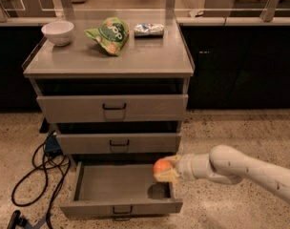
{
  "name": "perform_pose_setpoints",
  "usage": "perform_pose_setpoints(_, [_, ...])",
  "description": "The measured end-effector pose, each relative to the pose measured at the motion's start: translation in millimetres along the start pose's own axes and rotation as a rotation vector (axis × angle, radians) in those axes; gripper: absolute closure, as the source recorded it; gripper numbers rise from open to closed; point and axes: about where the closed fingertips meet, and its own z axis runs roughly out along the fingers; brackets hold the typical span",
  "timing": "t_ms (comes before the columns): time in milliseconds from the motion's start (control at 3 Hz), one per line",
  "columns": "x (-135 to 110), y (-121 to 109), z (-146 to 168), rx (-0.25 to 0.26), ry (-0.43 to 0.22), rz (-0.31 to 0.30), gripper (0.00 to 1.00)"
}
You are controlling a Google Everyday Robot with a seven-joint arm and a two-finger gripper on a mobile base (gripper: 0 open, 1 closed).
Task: Place orange into bottom drawer
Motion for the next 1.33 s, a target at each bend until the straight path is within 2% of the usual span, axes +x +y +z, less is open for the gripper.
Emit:
perform_pose_setpoints(333, [44,34,72,-0.109,0.068,0.021,1.0])
perform_pose_setpoints(667, [52,45,90,-0.144,0.081,0.026,1.0])
perform_pose_setpoints(1000, [61,43,95,-0.167,0.069,0.047,1.0])
perform_pose_setpoints(1333, [76,19,123,-0.147,0.05,0.092,1.0])
